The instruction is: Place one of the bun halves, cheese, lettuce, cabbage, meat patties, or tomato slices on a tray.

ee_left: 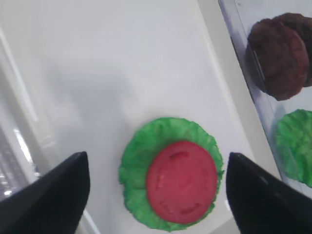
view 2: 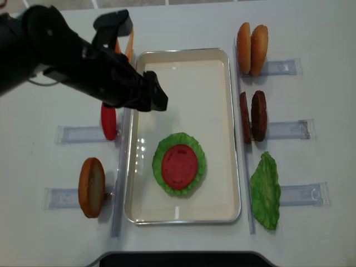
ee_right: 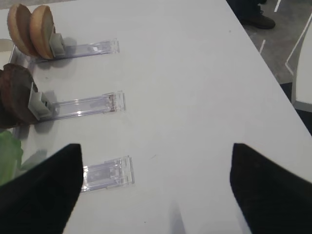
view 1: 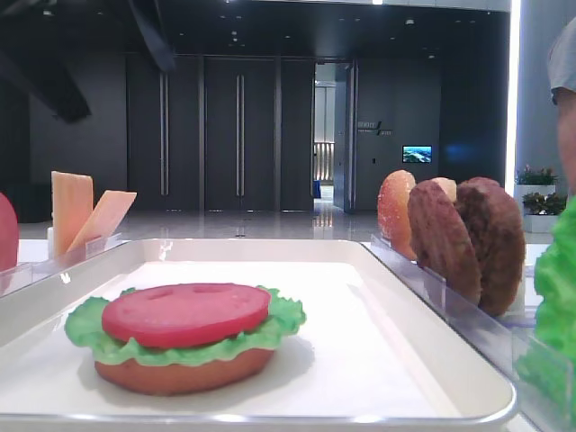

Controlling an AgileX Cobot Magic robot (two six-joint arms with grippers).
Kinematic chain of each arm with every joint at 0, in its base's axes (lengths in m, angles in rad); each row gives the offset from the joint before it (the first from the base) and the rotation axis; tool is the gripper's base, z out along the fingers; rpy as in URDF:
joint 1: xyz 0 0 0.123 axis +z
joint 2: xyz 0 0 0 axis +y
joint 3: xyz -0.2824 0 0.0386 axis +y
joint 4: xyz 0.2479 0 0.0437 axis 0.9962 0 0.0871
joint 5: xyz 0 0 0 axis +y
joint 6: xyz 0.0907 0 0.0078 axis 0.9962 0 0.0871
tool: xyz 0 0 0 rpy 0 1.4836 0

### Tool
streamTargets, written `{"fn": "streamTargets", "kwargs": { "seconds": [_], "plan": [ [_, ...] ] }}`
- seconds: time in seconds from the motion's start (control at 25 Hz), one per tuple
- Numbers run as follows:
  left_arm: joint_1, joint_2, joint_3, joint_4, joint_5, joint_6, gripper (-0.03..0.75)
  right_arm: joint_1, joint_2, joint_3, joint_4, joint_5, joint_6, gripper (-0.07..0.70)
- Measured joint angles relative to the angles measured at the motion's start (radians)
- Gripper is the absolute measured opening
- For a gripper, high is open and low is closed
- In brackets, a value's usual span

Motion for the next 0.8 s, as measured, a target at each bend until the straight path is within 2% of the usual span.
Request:
{"fn": "streamTargets", "kwargs": {
  "seconds": [0.2,0.48,0.64,0.8],
  "plan": [
    [0.079,-0.063,-0.079,0.242,0.132,-0.098,0.671,0.0,0.0,0.0,0.0,0.0,0.0,0.58],
    [0.248,-0.098,-0.089,0.428,0.333,-0.138,0.671,0.0,0.0,0.0,0.0,0.0,0.0,0.58],
    [0.338,-0.108,-0.091,0.508,0.409,-0.139,0.671,0.0,0.0,0.0,0.0,0.0,0.0,0.58],
    [0.389,-0.109,-0.091,0.547,0.468,-0.156,0.671,0.0,0.0,0.0,0.0,0.0,0.0,0.58]
  ]
}}
